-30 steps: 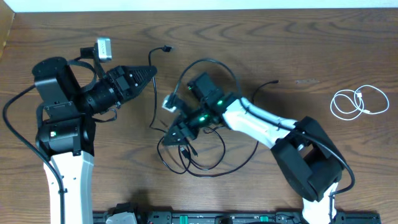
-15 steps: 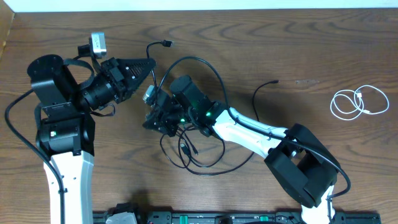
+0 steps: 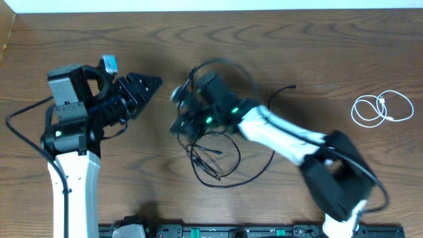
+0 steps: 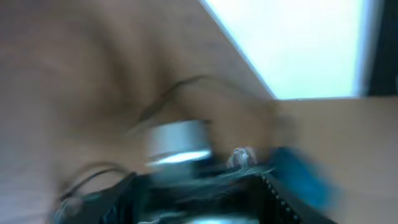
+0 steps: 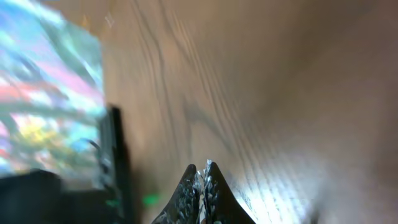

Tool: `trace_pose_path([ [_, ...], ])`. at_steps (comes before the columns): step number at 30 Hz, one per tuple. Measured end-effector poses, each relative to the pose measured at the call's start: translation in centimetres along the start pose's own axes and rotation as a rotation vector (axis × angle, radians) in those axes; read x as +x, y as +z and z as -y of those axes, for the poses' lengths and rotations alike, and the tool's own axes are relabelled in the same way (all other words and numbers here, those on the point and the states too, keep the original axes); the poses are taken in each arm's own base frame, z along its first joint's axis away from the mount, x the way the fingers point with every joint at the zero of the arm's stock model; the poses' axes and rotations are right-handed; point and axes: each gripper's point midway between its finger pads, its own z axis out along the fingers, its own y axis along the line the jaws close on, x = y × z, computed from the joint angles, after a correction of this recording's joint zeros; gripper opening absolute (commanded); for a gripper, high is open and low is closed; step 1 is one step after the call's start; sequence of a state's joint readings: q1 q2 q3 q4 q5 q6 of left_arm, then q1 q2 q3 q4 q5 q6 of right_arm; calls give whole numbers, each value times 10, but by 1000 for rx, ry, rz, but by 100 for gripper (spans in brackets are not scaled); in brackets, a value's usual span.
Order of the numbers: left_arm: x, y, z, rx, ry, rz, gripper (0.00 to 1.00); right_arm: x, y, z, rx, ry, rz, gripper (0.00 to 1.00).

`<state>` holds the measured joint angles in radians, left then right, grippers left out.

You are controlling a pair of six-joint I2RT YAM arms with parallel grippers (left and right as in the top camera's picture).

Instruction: Untangle cables

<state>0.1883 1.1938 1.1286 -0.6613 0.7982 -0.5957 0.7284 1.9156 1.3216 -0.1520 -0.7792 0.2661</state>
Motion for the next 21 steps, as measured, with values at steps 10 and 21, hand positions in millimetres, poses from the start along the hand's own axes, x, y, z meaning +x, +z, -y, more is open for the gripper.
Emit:
trace_pose_path([
  [10,3,15,-47,-180,-50,-46,57,7,-111,6,146,451,-5,1],
  [21,5,14,-49,-191,-49,-52,56,150,-205,104,908,824,-361,2],
])
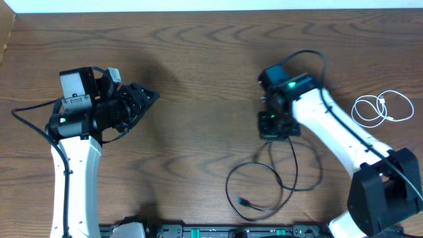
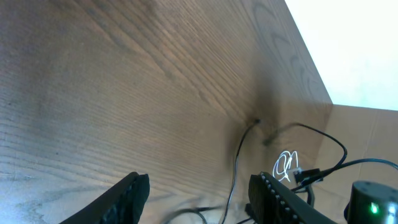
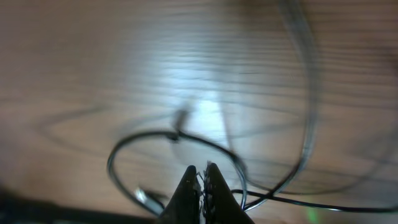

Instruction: Untangle cables

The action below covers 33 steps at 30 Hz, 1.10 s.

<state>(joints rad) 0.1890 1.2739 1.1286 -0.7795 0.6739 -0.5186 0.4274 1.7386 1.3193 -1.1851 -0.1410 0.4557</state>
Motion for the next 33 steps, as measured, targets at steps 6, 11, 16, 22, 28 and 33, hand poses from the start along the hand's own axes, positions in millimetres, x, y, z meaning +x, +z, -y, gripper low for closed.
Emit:
trace_pose_path([
  [6,1,0,0,-1,-2,-2,56,2,-4,35,89,6,-29,1],
  [11,0,0,0,-1,-2,-2,56,-15,-15,85,356,95,85,1],
  [16,1,0,0,-1,-2,-2,57,-54,-69,134,680,170,331,1],
  [22,1,0,-1,-2,-3,-3,56,-123,-185,103,710,214,788,1],
  [28,2,0,-1,-5,-6,-8,56,-142,-221,58,757,-280,767,1],
  [33,3,0,-2,-8,-7,-13,56,-132,-222,72,926,-499,611,1],
])
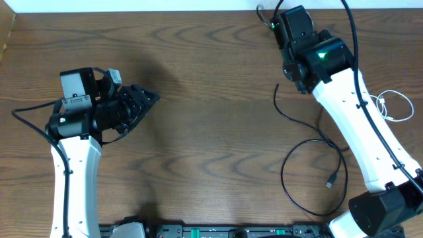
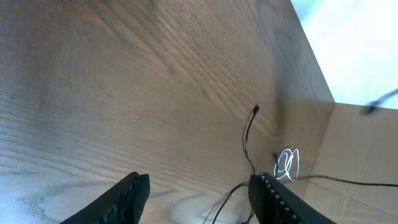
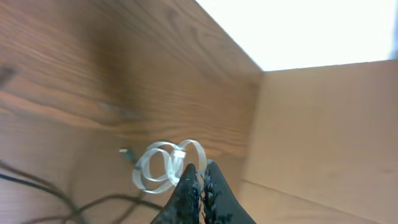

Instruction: Untangle cables

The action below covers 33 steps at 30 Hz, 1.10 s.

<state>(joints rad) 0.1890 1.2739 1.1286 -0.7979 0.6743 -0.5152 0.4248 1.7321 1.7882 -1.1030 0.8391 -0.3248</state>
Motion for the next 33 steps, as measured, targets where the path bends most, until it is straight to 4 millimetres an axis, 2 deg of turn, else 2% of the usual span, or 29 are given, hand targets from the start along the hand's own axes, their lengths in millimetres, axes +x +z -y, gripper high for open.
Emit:
trace_pose_path([
  [2,0,0,0,0,0,0,56,0,0,15,79,-3,-9,1],
  [4,0,0,0,0,0,0,56,1,-1,18,98,-16,-18,1],
  [8,0,0,0,-1,0,-1,56,6,-4,-2,12,-189,-25,1],
  [10,1,0,0,-2,-1,-2,56,-7,-6,11,86,-117,8,1],
  [12,1,0,-1,-3,-1,-4,56,-10,-9,34,206,31,9,1],
  [15,1,0,-1,-3,8,-4,56,-7,-11,43,259,91,-4,1],
  [18,1,0,-1,-3,15,-4,56,-10,-13,40,253,176,19,1],
  [20,1,0,-1,-3,15,-4,56,-13,-13,32,206,212,40,1],
  [21,1,0,-1,-3,15,-4,56,-15,-11,19,135,173,49,1],
  [22,1,0,-1,-3,15,-4,56,-16,-11,15,113,157,52,1],
  [24,1,0,-1,-4,14,-5,56,-23,-11,19,118,280,83,1],
  [29,2,0,-1,-4,18,-6,56,-25,-10,9,52,322,96,1],
  [31,2,0,-1,-4,18,-7,56,-33,-11,-11,-74,308,125,1],
  [32,2,0,-1,-4,19,-6,56,-37,-14,-31,-184,263,142,1],
  [33,2,0,-1,-5,19,-6,56,-38,-21,-59,-344,174,159,1],
])
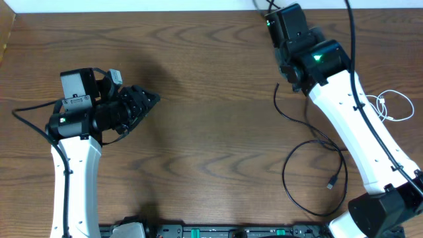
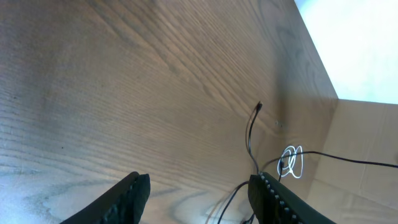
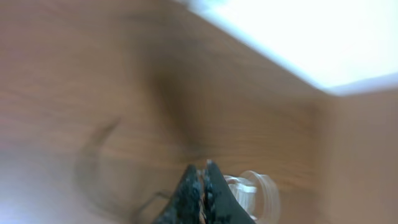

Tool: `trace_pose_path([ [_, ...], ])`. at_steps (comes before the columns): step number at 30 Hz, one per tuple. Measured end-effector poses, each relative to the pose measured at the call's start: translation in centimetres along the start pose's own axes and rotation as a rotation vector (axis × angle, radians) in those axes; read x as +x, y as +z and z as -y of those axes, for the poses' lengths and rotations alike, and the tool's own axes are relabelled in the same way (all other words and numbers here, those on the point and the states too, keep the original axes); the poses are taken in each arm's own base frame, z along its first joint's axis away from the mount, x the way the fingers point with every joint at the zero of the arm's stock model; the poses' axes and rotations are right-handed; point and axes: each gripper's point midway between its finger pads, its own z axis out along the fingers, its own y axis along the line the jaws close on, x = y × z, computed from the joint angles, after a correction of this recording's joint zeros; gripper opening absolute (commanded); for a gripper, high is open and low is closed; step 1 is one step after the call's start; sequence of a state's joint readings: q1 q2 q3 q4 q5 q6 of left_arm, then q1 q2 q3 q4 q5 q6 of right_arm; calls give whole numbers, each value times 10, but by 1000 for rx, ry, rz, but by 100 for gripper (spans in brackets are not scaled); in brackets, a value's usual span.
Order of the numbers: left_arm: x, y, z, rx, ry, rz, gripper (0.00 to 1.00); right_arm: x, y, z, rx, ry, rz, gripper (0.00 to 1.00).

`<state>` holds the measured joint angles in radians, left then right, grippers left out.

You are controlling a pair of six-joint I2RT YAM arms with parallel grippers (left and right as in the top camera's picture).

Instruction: Untangle cables

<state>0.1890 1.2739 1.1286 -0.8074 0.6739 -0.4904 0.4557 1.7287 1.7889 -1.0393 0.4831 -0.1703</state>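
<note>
A black cable (image 1: 310, 142) lies on the right of the wooden table, with a loose end (image 1: 276, 86), a loop (image 1: 285, 173) and a USB plug (image 1: 332, 182). In the left wrist view the black cable (image 2: 251, 138) stands far off. My right gripper (image 1: 264, 8) is raised at the table's far edge, shut on a strand of this cable. Its wrist view shows the right gripper (image 3: 202, 169) with the jaws pressed together. My left gripper (image 1: 151, 98) hovers open and empty over the left side, seen again as the left gripper (image 2: 199, 182).
A coiled white cable (image 1: 382, 108) lies at the right edge, blurred as the white cable (image 3: 252, 190) in the right wrist view. A cardboard wall (image 2: 367, 130) stands beyond the table's right side. The rail (image 1: 231, 231) runs along the front edge.
My right gripper has shifted slightly and its camera has swung, blurring the view. The black cable on the table and the left arm are almost as they were.
My right gripper was shut in a black tangle at the table's middle while the left arm was blurred. Then it was right of centre with a loop trailing behind. Later it was high at the far right edge, the cable spread down the right side, as now.
</note>
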Motion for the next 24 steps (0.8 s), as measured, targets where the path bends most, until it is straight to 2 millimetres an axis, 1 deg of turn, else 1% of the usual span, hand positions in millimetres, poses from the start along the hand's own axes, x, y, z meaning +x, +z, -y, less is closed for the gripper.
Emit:
trace_pose_path([
  [1,0,0,0,0,1,0,56,4,-1,-15,-88,-42,-8,1],
  [2,0,0,0,0,1,-1,56,8,-5,-39,-225,-98,-12,1],
  [4,0,0,0,0,1,-1,56,15,-16,-73,-435,-169,-4,1],
  [5,0,0,0,1,2,-1,56,18,-24,-88,-529,-198,3,1],
  [7,1,0,6,33,19,-9,56,22,-38,-109,-675,-236,22,1],
  [9,-2,-1,20,104,57,-9,56,22,-45,-117,-733,-250,34,1],
  [12,-8,-8,57,288,138,-2,56,24,-53,-124,-796,-263,43,1],
  [14,-15,-17,87,421,195,16,56,26,-55,-127,-816,-265,39,1],
  [17,-16,-25,118,535,242,20,56,29,-58,-129,-832,-268,30,1],
  [20,-7,-31,153,643,301,6,56,30,-60,-132,-836,-275,25,1],
  [22,6,-35,178,713,327,-22,56,31,-61,-134,-836,-276,21,1],
  [24,21,-34,192,745,301,-75,56,31,-64,-137,-837,-284,19,1],
])
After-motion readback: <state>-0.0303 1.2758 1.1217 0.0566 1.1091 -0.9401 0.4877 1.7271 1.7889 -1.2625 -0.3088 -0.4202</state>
